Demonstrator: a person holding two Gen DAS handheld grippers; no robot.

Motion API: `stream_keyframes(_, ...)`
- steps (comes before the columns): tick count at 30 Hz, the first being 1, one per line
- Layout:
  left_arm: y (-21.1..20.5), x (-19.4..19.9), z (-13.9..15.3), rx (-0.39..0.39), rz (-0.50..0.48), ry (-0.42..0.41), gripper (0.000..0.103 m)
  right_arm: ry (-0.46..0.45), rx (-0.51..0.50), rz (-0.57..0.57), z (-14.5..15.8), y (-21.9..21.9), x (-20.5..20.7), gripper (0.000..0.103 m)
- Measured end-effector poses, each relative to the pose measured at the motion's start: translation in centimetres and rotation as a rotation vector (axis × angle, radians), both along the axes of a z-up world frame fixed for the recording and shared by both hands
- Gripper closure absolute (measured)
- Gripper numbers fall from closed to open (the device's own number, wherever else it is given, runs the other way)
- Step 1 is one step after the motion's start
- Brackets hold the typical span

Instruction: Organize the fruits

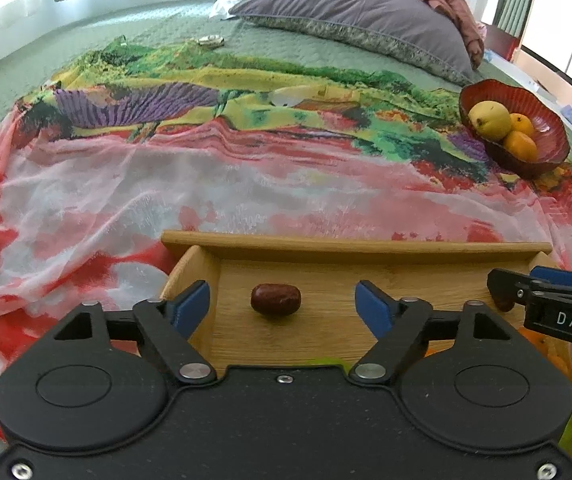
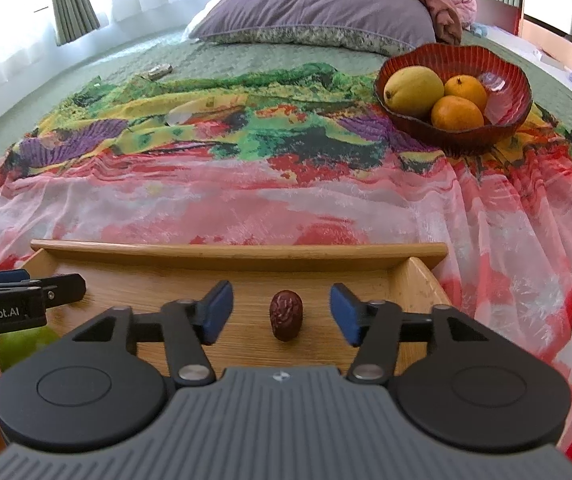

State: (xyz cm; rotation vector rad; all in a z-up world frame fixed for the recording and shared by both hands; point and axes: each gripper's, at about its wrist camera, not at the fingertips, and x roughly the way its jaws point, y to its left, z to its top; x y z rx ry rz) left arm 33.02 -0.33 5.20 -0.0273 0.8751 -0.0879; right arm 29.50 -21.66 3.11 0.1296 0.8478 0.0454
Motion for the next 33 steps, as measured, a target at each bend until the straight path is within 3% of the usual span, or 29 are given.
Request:
stream_keyframes(6, 0.2, -1.3, 0.9, -0.004, -0.01, -0.025, 0.009, -0.047, 0.002, 0.003, 1.3, 0.0, -1.0, 0.016)
stream_keyframes(14, 0.6, -3.6, 2.1, 0.001, -0.012, -0.057, 0.005, -0.089, -0.005, 0.01, 2.7, 0.0, -2.7, 0.01)
stream_keyframes(18, 0.7, -5.0, 2.7, -0.01, -0.031, -0.068, 0.004, -0.111, -0.018, 0.004, 3.2, -0.1, -3.8, 0.0)
stream_keyframes(33, -0.1, -12.5, 4.6, -0.017, -0.105, -0.174, 0.003, -0.213, -0.016, 0.045, 5.3, -0.2, -9.9, 0.0)
